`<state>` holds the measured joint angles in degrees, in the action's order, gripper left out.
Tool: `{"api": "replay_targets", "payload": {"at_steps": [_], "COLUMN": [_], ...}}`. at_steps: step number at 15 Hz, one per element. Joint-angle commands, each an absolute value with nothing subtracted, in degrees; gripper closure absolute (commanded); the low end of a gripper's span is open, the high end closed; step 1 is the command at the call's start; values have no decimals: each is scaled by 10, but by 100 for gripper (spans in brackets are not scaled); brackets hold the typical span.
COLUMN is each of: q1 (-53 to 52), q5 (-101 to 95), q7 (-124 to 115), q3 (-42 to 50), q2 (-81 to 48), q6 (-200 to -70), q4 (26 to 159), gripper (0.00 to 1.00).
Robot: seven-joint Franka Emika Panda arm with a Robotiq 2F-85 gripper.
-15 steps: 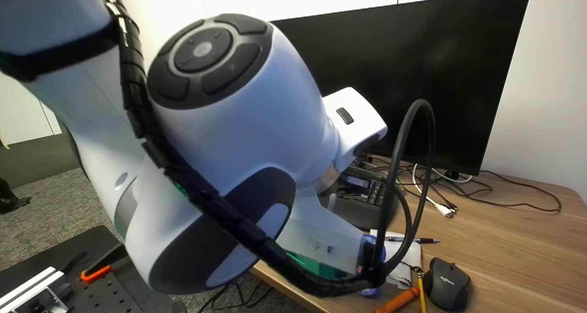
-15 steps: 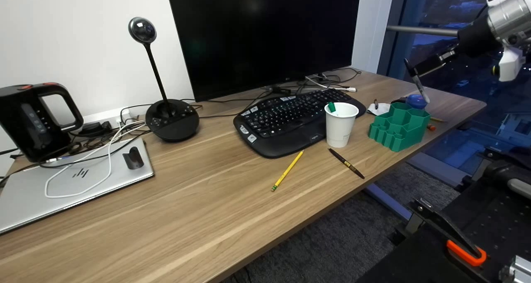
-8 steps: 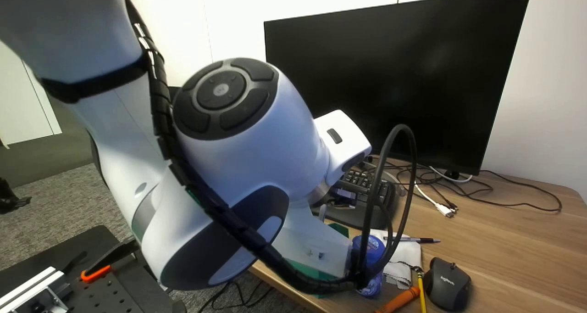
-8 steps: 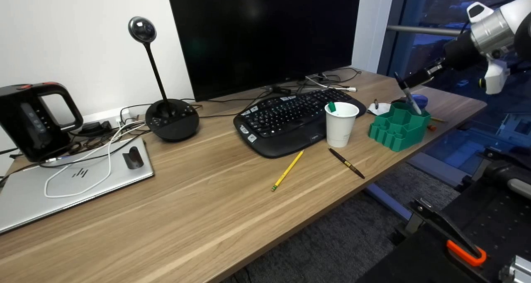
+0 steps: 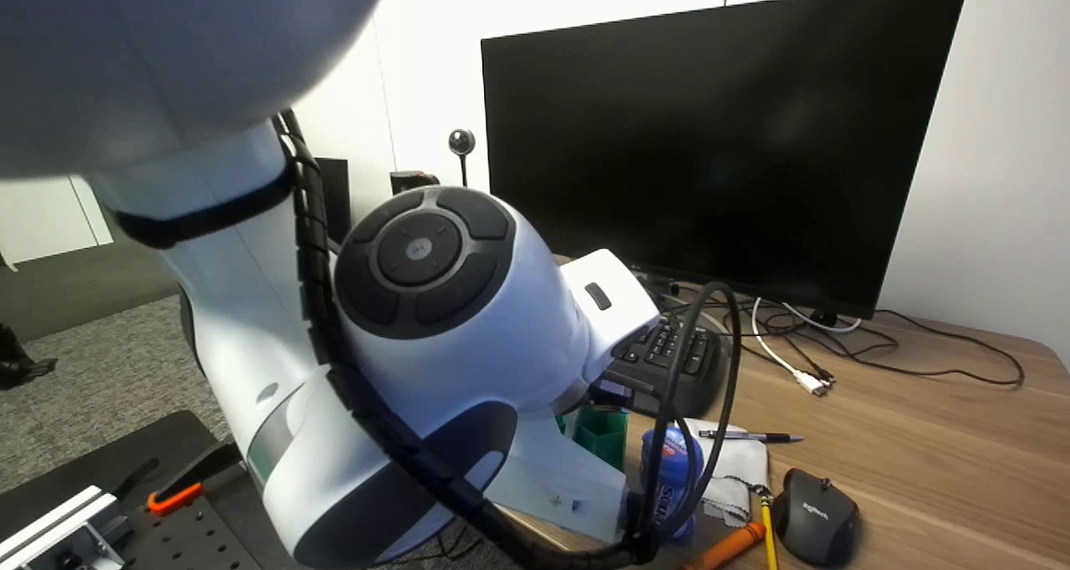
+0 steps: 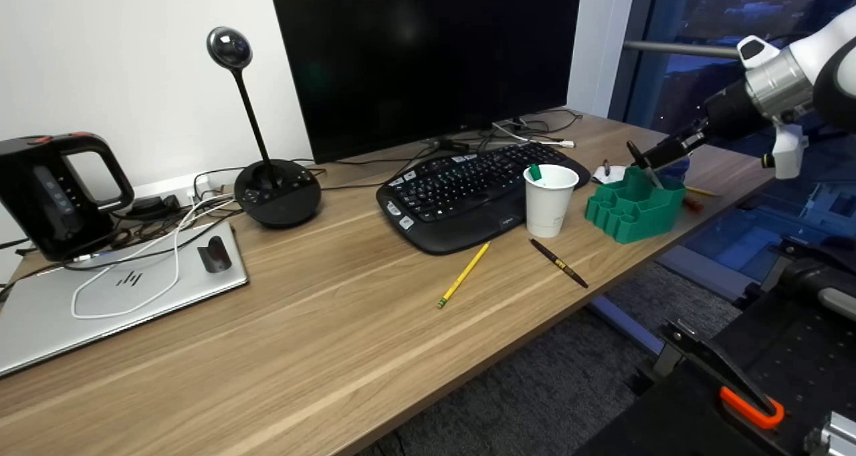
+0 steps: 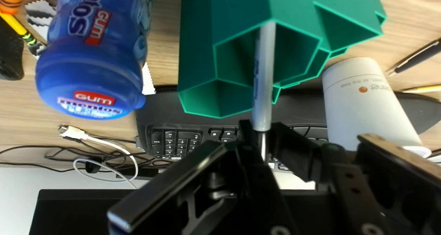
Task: Put the pen in the green purse
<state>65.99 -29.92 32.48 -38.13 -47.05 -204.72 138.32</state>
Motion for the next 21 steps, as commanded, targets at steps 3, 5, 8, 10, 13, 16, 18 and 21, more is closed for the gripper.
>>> {"api": "replay_targets", "payload": {"at_steps": [3,5,8,10,13,16,18,21], "q1": [617,606,633,664,744,778,798,794], "q5": [-376,-393,-363,-372,-370,-306,-260,-276], "q7": [259,225,238,217,146,102,86,102], "q3": [-323,-309,-339,-367,-441,-472,-491,-481], "q2": [-483,-472,-464,-445,-377,-278,-219,-252], "q6": [-2162,-2162,-2146,-2137,-2068,-2034,-1990,-1986], "q4": [1379,1379,1394,1416,1475,1510,1523,1503], "gripper": [49,35,12,0,0,0,0,0]}}
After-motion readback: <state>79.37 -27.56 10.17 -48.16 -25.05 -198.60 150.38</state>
